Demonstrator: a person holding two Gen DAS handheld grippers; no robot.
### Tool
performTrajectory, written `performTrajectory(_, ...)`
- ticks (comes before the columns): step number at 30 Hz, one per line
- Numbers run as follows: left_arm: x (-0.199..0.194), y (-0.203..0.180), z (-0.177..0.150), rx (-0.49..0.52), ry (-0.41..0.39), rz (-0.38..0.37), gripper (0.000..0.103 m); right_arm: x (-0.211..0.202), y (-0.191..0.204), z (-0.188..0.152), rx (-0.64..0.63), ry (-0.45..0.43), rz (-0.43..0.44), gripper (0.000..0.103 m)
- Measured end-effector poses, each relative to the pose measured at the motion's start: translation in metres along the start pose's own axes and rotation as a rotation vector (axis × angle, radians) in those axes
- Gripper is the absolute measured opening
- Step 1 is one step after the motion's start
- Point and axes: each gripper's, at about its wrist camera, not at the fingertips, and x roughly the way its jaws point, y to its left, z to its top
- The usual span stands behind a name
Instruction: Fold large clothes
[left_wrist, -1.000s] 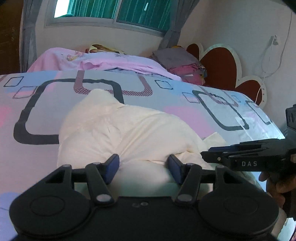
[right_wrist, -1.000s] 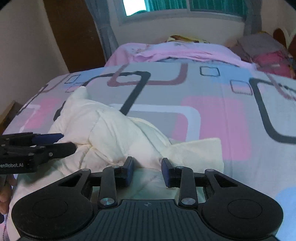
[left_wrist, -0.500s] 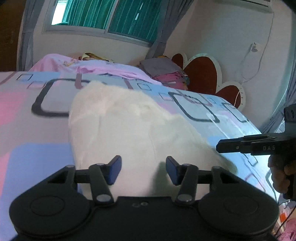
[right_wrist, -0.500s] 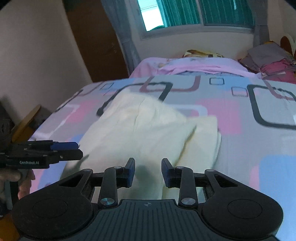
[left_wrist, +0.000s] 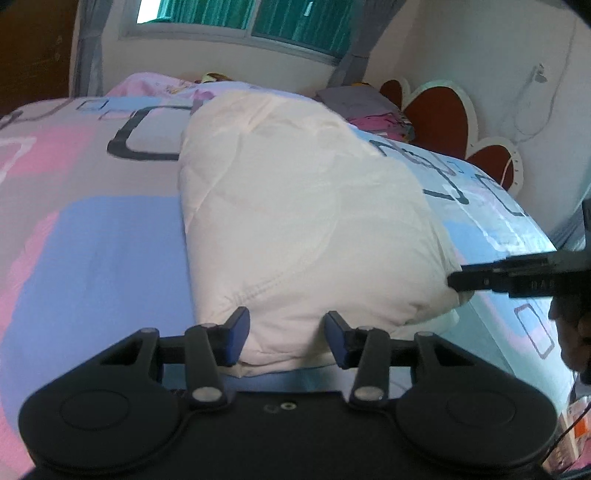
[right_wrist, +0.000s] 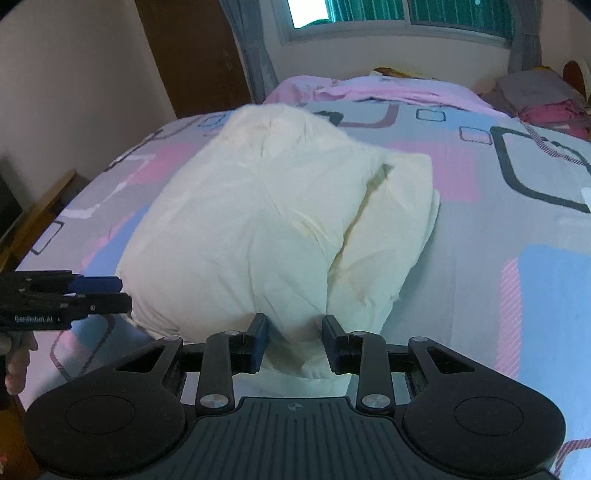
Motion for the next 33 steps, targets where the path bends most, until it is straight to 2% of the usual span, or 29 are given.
performTrajectory(6,0.003,-0.006,-0.003,0.025,0.007,0.045,0.043,0.005,-0.007,-0.006,0.049,-0.002,0.011,0.033)
performTrajectory(12,-0.016,-0.02,-0.004,-0.001,-0.04,0.11,0.043,-0.023,-0.011,-0.007,0.058,-0.054,0.016,0.033)
performTrajectory(19,-0.04,-0.059,0.005,0.053,-0.092,0.191,0.048,-0.056,-0.005,-0.011,0.047,-0.104,0.004,0.033)
performTrajectory(21,-0.044,-0.066,0.005,0.056,-0.099,0.2,0.052,-0.065,-0.002,-0.012,0.041,-0.118,0.0,0.033)
performTrajectory(22,-0.046,-0.07,0.004,0.056,-0.104,0.212,0.063,-0.068,-0.001,-0.012,0.04,-0.123,-0.003,0.033)
performTrajectory(23,-0.049,-0.075,0.003,0.058,-0.116,0.232,0.079,-0.072,0.0,-0.013,0.039,-0.127,-0.01,0.033)
performTrajectory(24,-0.051,-0.08,0.001,0.06,-0.133,0.257,0.088,-0.075,0.001,-0.014,0.038,-0.126,-0.021,0.038)
performTrajectory(25,-0.055,-0.086,-0.002,0.063,-0.16,0.302,0.103,-0.077,0.002,-0.015,0.042,-0.124,-0.043,0.077)
performTrajectory(26,-0.059,-0.092,-0.005,0.071,-0.182,0.33,0.103,-0.083,0.004,-0.019,0.046,-0.149,-0.079,0.099)
performTrajectory(27,-0.061,-0.096,-0.007,0.08,-0.185,0.339,0.103,-0.088,0.006,-0.023,0.036,-0.182,-0.094,0.103)
performTrajectory(33,-0.082,-0.113,-0.019,0.079,-0.204,0.363,0.103,-0.112,0.015,-0.044,0.027,-0.188,-0.082,0.103)
